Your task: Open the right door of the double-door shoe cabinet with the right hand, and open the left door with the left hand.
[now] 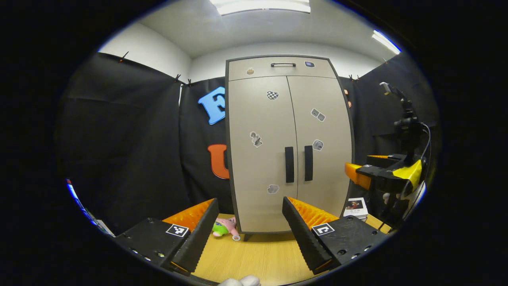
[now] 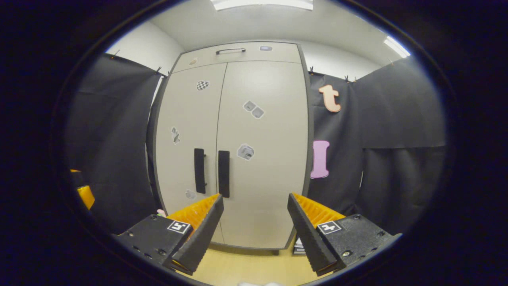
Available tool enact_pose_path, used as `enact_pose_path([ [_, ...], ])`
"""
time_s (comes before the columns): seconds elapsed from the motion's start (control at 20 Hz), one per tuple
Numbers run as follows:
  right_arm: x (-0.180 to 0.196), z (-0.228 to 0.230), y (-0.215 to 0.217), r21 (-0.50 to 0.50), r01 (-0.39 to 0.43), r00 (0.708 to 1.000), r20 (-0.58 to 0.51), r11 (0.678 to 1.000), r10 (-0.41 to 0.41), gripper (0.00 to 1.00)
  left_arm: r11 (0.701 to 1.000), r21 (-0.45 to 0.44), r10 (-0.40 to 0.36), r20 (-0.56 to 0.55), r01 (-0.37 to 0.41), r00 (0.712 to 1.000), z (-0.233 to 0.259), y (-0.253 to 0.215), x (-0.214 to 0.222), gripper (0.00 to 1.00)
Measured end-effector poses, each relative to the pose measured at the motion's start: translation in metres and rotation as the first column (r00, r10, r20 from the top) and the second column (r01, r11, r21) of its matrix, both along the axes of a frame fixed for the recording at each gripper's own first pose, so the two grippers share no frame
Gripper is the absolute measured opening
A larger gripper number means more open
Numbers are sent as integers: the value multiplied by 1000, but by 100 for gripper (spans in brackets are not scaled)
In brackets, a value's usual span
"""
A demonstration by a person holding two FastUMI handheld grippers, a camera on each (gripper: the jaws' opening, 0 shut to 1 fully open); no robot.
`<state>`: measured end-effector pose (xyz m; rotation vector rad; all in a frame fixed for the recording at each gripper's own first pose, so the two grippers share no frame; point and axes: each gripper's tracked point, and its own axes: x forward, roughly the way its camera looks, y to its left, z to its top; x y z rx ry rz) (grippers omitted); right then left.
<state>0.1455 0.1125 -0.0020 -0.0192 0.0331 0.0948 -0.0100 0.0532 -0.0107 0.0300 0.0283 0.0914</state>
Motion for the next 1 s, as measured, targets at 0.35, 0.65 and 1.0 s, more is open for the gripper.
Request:
enact_pose_path([
  [0.35,95,-4,57,37,-3,1000,-23,999,4,99,995,18,101,-9,-101,995,1,34,-14,97],
  [0.65,150,-13,70,65,23,997,-76,998,-19,89,988,14,156,-20,-156,988,2,52,-24,97],
  [1.0,170,-27,75,59,41,992,-124,997,-33,65,979,30,203,-18,-202,979,7,60,-30,97],
])
